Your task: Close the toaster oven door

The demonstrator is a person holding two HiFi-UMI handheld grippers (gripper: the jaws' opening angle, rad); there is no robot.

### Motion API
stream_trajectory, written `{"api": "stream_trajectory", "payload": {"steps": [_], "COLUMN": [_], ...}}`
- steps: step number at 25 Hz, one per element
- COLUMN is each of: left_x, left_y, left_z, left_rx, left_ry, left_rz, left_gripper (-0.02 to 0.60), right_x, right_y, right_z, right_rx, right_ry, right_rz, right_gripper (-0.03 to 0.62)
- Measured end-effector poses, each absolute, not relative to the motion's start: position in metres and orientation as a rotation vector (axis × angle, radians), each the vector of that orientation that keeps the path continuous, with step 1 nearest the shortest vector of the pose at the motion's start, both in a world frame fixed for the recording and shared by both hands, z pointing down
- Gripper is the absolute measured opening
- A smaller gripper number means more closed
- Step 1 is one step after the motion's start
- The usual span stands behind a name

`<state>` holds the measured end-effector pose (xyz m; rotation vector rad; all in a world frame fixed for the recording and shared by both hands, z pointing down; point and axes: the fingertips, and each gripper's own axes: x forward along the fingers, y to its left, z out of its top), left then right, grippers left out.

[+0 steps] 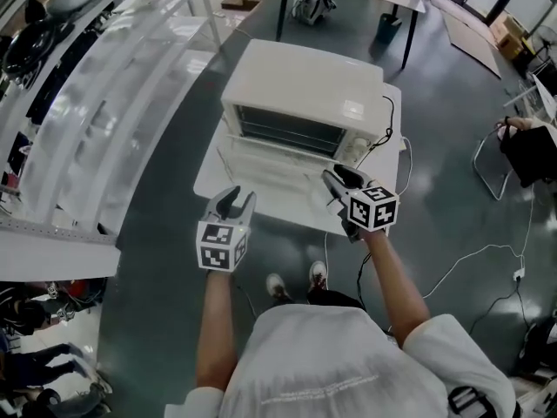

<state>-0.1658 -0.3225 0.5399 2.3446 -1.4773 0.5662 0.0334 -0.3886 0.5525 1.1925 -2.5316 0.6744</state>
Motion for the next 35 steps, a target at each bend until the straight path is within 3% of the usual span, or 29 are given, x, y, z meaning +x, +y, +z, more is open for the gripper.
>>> {"api": "stream_trajectory", "payload": {"steps": [18, 35], "left_x": [-0.159, -0.173], "left_y": [-0.344, -0.346], "left_z": [0.527, 0.485], "left_rx": [2.377, 2.423], "left_ry": [-1.462, -1.554], "left_rz": [0.591, 0.558], "left_gripper": [0.143, 0.143], "right_x": [0.061, 0.084], "right_y": [-0.461, -0.435], "right_z": [0.514, 0.485], "right_rx": [1.481, 1.433], "right_ry": [-2.492, -2.445], "right_rz": [0.669, 0.583], "right_gripper": [0.140, 0.140]}}
